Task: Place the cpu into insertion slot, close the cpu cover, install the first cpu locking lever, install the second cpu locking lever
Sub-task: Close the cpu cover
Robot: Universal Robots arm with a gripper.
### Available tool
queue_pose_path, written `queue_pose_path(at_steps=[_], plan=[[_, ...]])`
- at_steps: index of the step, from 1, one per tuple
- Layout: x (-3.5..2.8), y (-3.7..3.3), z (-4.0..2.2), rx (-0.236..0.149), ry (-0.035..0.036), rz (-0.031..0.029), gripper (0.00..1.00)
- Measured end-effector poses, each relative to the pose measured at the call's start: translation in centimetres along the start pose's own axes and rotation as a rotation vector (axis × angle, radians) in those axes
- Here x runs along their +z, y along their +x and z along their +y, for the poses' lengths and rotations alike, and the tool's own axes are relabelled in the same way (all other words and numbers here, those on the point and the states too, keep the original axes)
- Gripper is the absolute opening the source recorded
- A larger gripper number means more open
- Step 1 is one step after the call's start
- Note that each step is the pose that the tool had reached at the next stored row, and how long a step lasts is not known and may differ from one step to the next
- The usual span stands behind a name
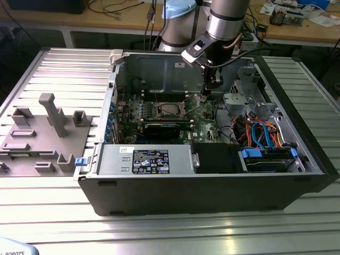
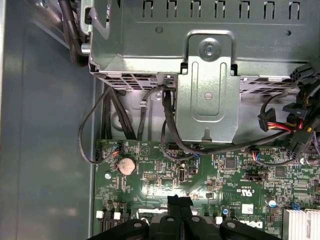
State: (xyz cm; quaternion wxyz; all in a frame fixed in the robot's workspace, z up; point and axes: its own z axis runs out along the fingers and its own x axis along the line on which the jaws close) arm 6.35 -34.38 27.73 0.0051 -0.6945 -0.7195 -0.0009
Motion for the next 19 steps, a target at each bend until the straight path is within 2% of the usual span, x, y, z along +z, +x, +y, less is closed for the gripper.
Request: queue_pose_path(at_steps=[15,17,19], plan=[[0.18,-0.01,0.27,0.0,0.0,0.0,0.11],[0.47,-0.02,0.31,0.0,-0.0001,0.0004,0.11],[0.49,-0.02,0.31,0.0,0.0,0.0005,0.11]])
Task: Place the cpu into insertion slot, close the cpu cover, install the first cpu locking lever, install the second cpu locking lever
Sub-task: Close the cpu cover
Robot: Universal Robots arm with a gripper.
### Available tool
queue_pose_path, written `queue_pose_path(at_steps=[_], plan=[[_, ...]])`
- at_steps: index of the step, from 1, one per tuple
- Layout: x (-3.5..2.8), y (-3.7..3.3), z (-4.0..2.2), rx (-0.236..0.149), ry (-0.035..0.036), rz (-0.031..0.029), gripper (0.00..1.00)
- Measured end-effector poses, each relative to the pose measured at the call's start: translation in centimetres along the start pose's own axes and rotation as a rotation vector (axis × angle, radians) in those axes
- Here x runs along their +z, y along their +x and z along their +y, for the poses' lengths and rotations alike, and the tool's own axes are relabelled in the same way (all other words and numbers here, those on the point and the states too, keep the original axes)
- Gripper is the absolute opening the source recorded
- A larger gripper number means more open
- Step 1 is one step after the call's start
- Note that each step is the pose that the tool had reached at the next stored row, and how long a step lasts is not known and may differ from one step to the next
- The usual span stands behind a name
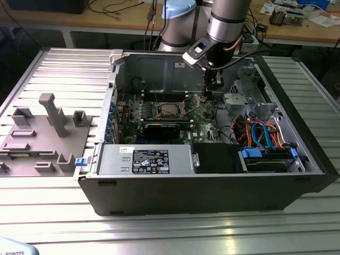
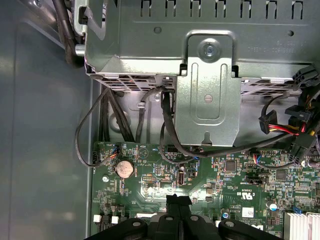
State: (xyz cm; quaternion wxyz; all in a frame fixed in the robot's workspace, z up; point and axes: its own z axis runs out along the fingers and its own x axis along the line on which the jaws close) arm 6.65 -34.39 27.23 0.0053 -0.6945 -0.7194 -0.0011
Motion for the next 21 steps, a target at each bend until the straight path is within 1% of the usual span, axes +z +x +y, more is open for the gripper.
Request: queue_pose_path(at_steps=[8,21], plan=[[0.15,0.0,0.06,0.0,0.0,0.0001,0.11],[0.68,-0.02,0.37,0.0,0.0,0.0,0.11]])
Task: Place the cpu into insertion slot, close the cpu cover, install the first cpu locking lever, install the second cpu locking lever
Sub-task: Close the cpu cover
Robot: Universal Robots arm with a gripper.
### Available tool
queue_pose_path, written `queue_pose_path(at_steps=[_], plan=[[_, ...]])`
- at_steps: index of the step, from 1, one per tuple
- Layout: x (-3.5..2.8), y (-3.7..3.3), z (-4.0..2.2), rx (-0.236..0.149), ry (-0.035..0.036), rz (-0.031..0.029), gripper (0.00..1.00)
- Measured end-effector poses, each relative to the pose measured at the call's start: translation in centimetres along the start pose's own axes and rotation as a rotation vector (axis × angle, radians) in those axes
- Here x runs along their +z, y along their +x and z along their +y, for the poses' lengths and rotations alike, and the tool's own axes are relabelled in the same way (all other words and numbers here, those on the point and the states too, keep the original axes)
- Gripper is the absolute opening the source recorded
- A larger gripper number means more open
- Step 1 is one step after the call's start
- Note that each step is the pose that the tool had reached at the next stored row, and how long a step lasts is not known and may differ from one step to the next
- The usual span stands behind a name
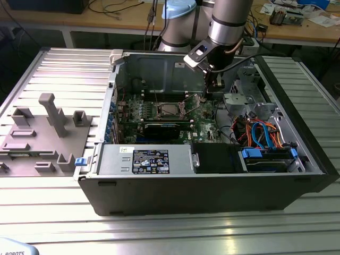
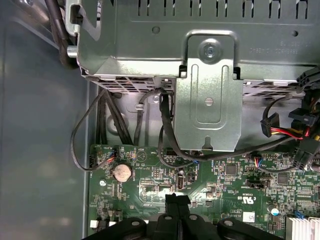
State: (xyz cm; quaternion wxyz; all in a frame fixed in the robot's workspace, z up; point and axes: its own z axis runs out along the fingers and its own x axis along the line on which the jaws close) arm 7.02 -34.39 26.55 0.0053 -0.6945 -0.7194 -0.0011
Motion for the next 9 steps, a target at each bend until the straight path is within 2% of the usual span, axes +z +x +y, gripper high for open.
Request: queue_pose_path(at_steps=[9], plan=[[0.3,0.0,0.05,0.0,0.0,0.0002,0.11]])
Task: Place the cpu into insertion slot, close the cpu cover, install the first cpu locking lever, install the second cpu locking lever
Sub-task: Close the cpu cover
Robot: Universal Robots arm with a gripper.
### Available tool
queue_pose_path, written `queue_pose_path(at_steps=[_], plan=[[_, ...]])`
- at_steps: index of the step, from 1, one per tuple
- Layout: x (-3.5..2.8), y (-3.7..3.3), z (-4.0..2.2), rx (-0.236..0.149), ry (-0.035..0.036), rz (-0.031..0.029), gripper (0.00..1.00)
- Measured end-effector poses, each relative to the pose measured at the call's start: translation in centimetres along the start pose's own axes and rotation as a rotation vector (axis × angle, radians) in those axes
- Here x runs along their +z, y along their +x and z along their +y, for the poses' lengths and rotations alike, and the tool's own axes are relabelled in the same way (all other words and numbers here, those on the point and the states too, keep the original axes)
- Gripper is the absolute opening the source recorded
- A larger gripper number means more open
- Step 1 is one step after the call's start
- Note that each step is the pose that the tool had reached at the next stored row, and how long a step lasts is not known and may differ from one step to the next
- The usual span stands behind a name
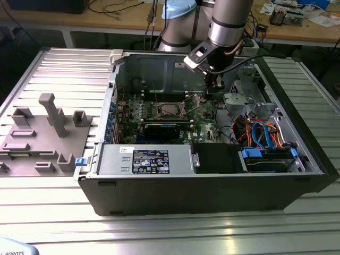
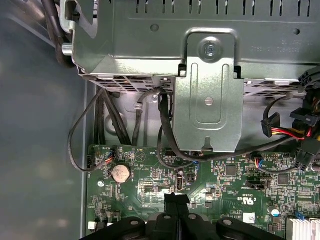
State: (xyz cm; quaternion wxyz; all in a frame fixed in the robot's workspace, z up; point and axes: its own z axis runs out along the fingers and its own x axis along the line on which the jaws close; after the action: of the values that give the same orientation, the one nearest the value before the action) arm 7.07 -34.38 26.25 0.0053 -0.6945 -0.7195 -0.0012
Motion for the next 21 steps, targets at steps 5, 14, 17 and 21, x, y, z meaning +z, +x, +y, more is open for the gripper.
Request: queue_pose_path(at_steps=[5,14,17,21], plan=[[0.31,-0.01,0.01,0.0,0.0,-0.0002,0.11],[0.82,-0.01,0.05,0.0,0.0001,-0.0001,0.11],[0.92,-0.01,0.06,0.0,0.0,-0.0002,0.11],[1.05,-0.01,0.06,0.0,0.0,-0.0003,0.11]])
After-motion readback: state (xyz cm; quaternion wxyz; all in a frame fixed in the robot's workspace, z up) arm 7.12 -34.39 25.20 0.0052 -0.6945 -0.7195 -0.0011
